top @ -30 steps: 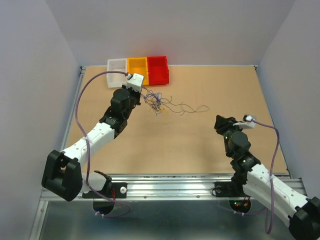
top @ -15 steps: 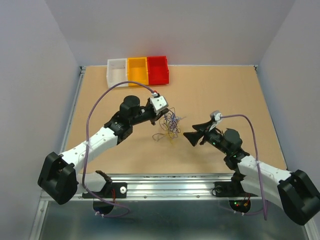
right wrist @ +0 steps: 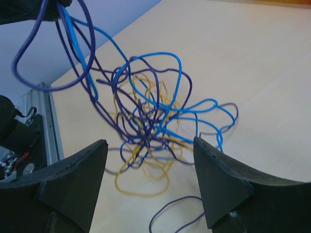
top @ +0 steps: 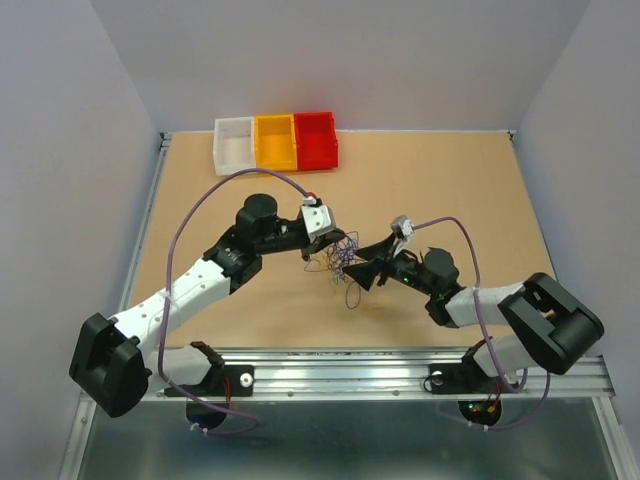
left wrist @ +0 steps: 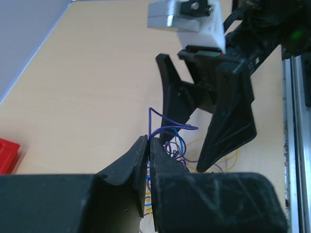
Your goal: Untangle the cables
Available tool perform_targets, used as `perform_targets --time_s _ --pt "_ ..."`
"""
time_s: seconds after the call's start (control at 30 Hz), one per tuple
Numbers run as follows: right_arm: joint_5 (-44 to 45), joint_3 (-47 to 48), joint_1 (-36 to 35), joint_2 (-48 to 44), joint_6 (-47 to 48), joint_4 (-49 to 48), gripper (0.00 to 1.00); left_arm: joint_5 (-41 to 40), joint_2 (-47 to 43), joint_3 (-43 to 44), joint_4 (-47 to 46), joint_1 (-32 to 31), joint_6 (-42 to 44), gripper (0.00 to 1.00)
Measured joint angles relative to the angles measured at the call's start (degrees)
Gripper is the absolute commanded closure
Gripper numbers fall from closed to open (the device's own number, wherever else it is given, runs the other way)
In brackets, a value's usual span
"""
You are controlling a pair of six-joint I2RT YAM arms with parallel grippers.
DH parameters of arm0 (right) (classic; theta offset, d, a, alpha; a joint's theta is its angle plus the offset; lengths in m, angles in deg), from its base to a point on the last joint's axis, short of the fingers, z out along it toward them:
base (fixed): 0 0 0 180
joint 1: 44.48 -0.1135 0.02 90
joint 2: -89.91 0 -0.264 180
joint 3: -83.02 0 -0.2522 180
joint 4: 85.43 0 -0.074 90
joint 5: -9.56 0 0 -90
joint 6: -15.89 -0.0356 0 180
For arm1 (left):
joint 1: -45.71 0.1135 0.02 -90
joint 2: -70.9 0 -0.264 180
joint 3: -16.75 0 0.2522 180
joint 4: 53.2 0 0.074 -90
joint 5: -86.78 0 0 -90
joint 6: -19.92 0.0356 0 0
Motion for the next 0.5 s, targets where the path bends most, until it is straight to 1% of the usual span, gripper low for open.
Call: perform_targets --time_s 0.03,0.13,0.17,0.23,0.33,0.43,0.5 --pt "0.15 0.9 -0.76 1.51 -0.09 -1.11 0.28 0.76 -0.44 -0.02 0.2 -0.09 0.09 0.85" --pt "0.96 2.95 -2.84 4.7 0.0 -3.26 0.47 2.38 -1.77 -0.11 0.68 -0.33 0.22 0.85" --pt "1.33 3.52 -3.39 5.51 -0.02 -3.76 0.58 3.02 -2.43 -0.13 0.83 -0.37 0.26 0.91" --pt "2.03 4.48 -4.2 7.04 0.15 -4.57 0.67 3.3 -3.56 -0.13 1.27 -0.37 0.22 0.96" --pt "3.19 5.92 -4.61 9.11 0.09 -5.95 0.66 2.45 -5.75 -0.28 1.77 -0.37 0.04 0.96" --pt "4.66 7.06 -4.61 10.08 0.2 -6.14 0.66 -2.34 -10.51 -1.7 1.14 -0.35 -1.01 0.96" --pt "6.32 7.82 -4.61 10.1 0.24 -6.21 0.68 -6.01 -13.99 -1.84 0.87 -0.35 -2.4 0.95"
